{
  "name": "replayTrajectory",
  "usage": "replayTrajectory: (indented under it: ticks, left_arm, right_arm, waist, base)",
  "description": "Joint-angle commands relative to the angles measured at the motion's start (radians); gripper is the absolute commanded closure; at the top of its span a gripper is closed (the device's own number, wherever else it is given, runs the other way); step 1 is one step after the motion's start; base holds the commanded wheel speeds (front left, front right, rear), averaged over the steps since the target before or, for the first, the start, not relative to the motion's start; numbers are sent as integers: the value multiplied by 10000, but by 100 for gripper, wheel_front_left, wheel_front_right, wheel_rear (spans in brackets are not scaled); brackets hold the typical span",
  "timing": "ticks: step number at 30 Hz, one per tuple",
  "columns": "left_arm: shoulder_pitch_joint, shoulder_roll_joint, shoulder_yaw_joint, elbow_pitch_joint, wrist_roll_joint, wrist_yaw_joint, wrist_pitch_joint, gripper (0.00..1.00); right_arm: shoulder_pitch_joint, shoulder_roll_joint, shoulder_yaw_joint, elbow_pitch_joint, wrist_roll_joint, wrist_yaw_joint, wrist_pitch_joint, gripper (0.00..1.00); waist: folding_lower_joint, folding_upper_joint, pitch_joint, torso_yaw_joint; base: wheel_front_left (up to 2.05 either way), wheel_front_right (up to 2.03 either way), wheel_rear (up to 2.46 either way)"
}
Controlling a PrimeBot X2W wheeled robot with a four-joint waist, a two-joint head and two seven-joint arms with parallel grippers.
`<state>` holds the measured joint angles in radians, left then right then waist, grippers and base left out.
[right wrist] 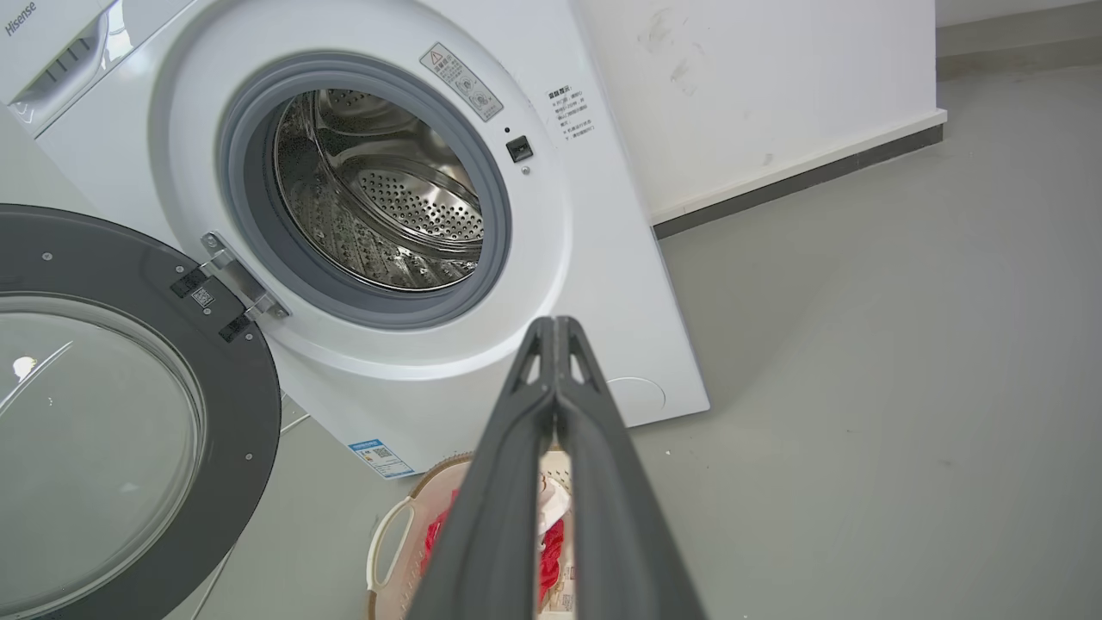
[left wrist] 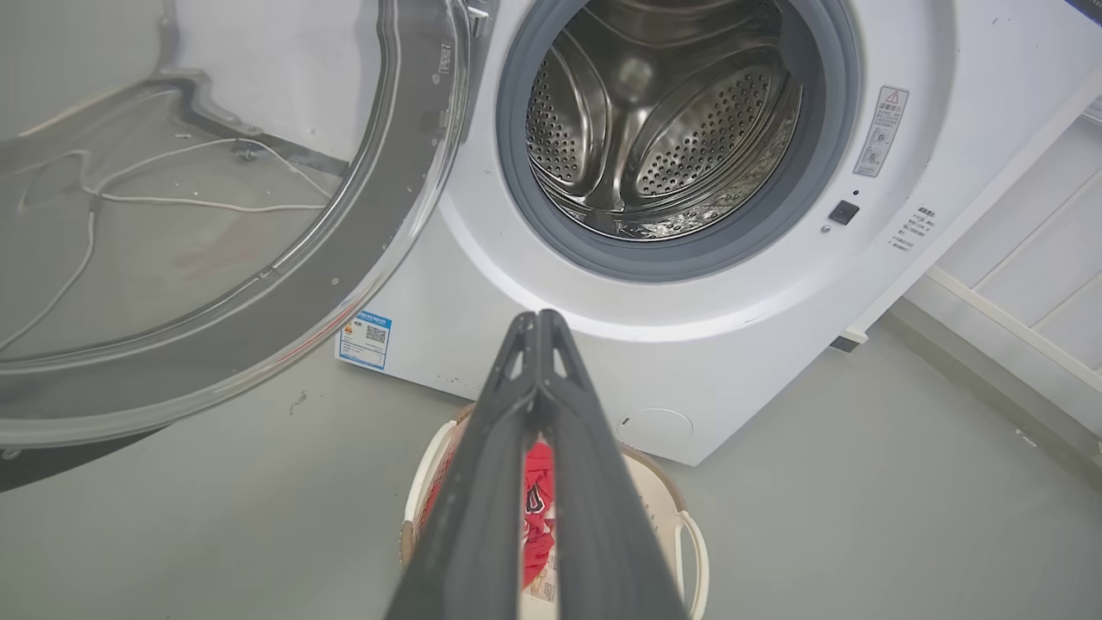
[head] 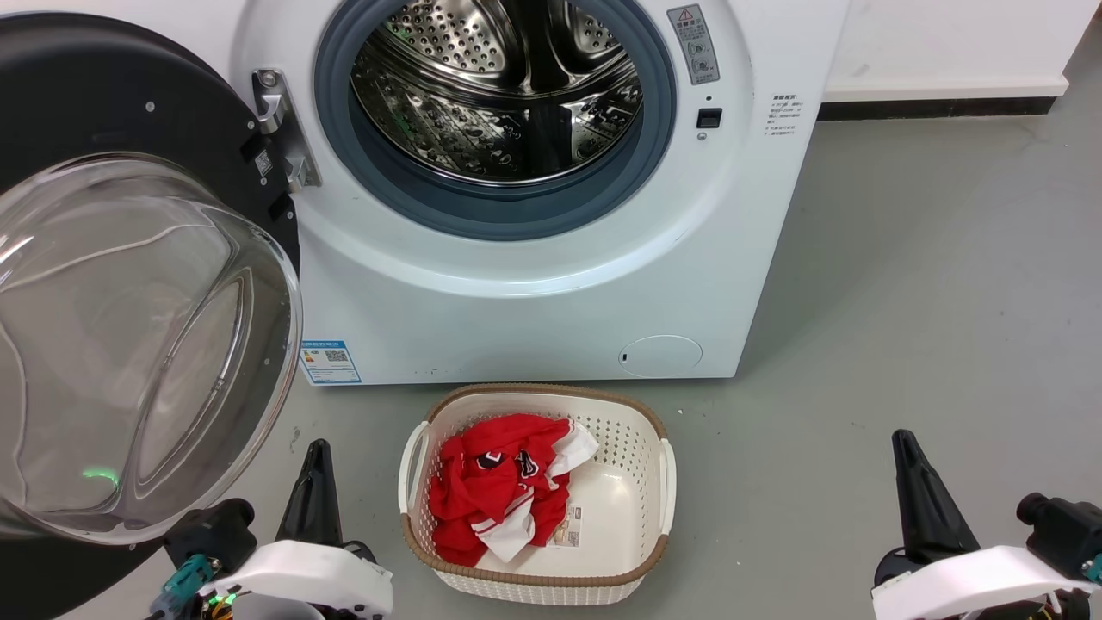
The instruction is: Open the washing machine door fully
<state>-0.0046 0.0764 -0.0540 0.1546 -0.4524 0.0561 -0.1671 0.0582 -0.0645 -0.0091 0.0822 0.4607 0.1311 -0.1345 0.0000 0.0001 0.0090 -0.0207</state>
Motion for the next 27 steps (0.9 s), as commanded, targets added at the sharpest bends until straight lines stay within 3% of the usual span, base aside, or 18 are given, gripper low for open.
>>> replayTrajectory:
  ticks: [1,27]
  left_arm:
    - [-269,-25,95,-87,-387,-83,72,100]
    - [-580,-103,653,247,-4292,-716,1031,100]
  right_arm:
    - [-334,-97,-3,-67,420,0,36,100]
    - [-802,-202,-124,504,4492,-1,693,100]
  waist:
    - [0,-1,-1,3]
    - [0,-1,-15,54]
  base:
    - [0,0,0]
    - [0,0,0]
